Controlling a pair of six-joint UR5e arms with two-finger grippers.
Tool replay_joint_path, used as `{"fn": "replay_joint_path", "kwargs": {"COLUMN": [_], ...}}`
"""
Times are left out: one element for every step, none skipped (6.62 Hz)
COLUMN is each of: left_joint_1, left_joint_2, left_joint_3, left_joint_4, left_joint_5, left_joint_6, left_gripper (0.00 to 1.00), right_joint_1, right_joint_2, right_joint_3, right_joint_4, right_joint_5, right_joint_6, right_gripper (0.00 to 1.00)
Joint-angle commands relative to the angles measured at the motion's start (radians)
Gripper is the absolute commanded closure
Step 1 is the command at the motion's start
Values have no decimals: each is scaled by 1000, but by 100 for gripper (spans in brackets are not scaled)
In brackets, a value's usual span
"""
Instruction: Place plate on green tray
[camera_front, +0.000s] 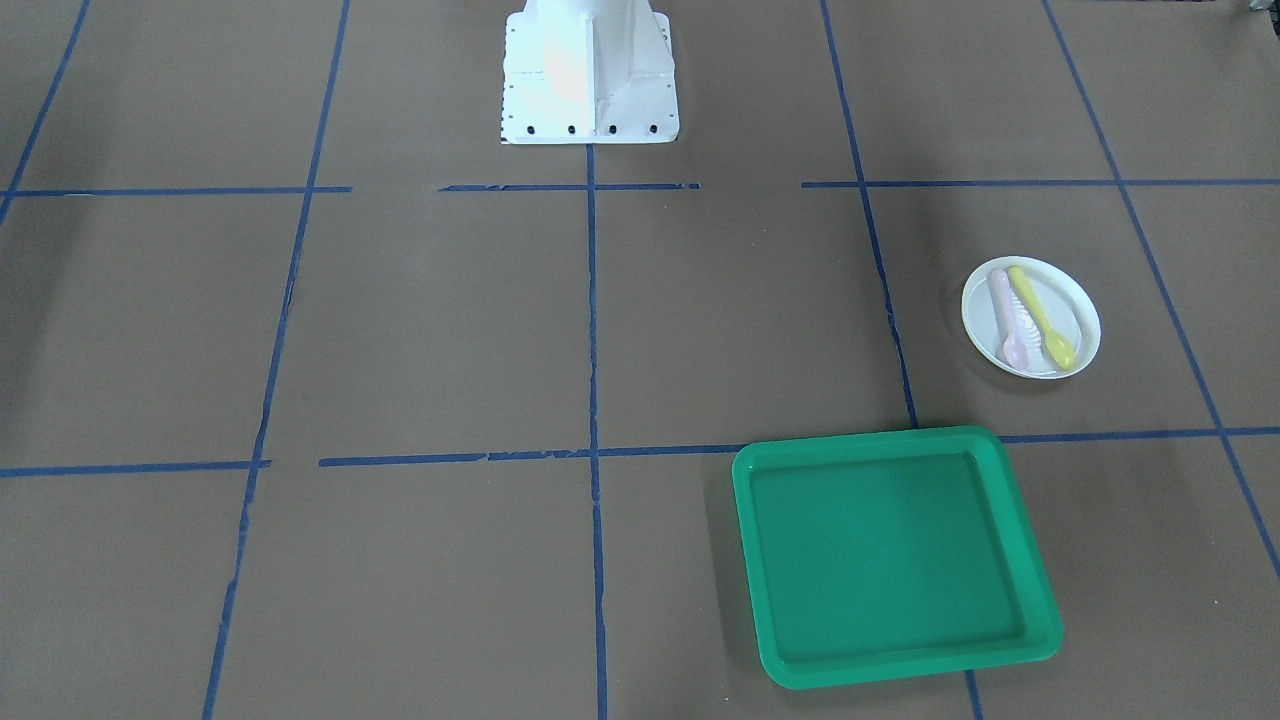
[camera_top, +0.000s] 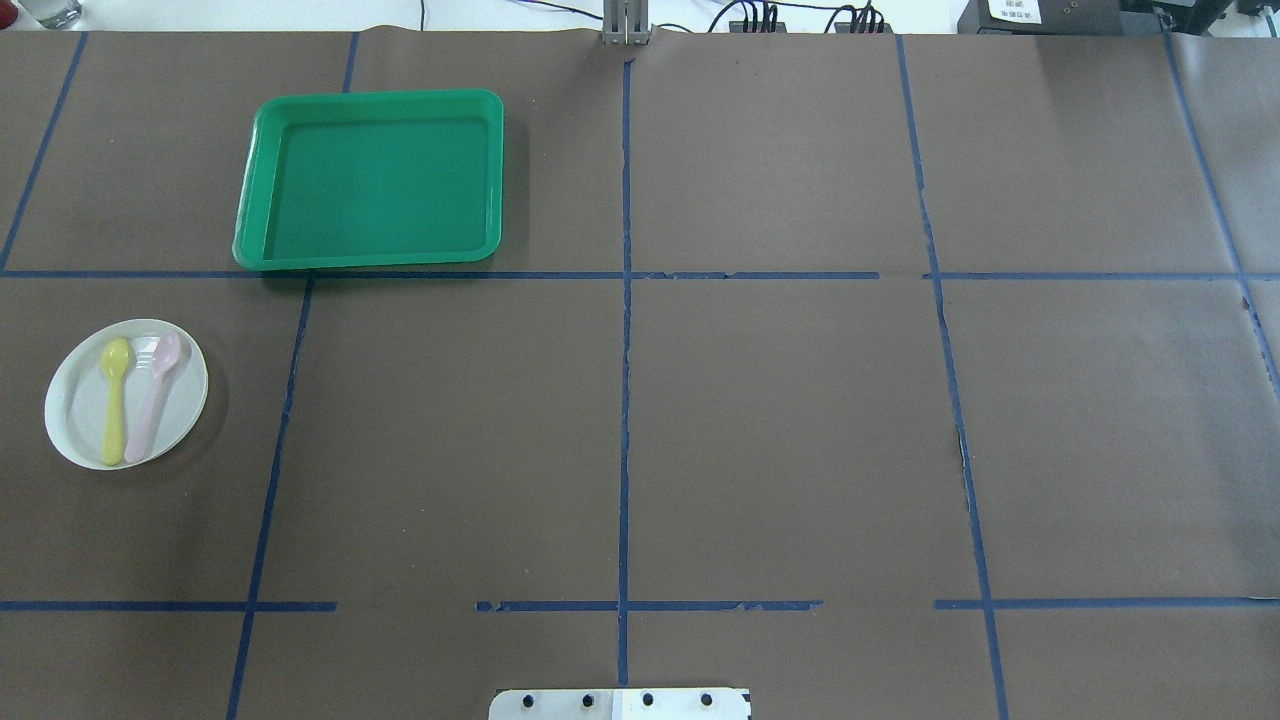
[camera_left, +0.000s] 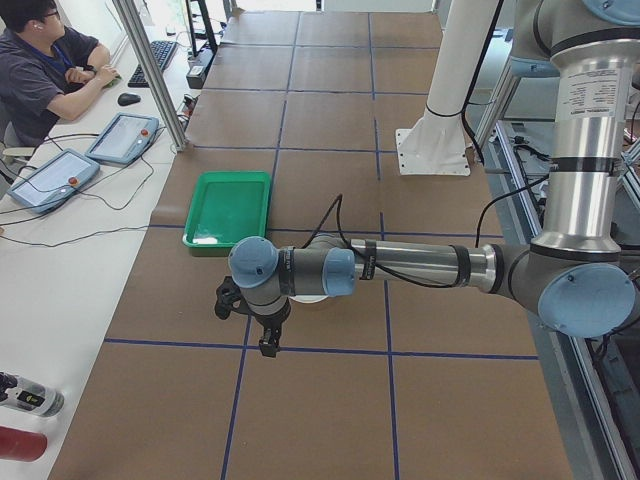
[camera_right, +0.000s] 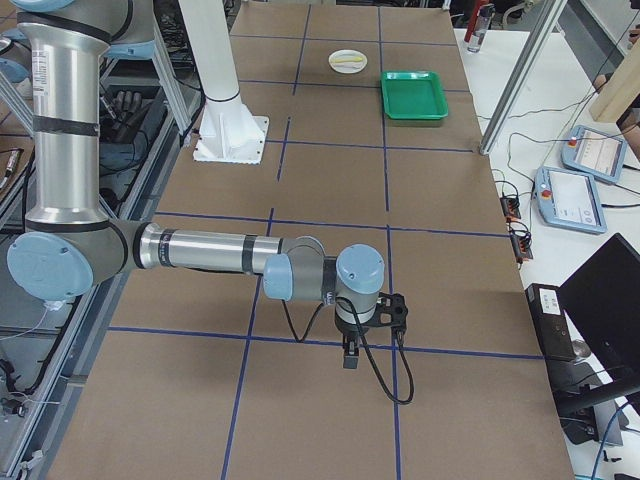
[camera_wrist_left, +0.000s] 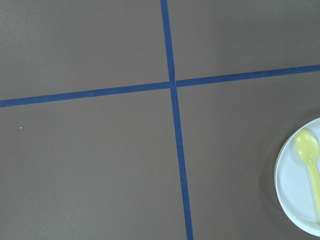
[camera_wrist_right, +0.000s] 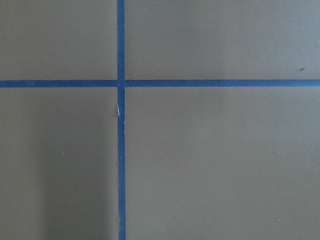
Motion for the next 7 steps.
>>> {"fn": "replay_joint_path", "kwargs": {"left_joint_1": [-1,0,0,20,168,266,339], "left_joint_2": [1,1,5,7,28,57,80], "left_joint_3": [1,0,-11,-60,-127,-152,-134], "left_joint_4": [-57,-66,-100,-123,-219,-320,-417], "left_joint_5": [8,24,30,36,77,155,163], "left_joint_6": [2,-4,-10,-177,-436,-613,-718], "left_gripper": [0,0,0,0,0,0,0], "right_joint_1": [0,0,0,0,0,0,0], "right_joint_2": [0,0,0,0,0,0,0], "right_joint_3": [0,0,-1,-1,-1,-1,-1], "right_joint_4": [0,0,0,0,0,0,0], "right_joint_5": [0,0,0,0,0,0,0], "right_joint_6": [0,0,0,0,0,0,0], "right_gripper": [0,0,0,0,0,0,0]}}
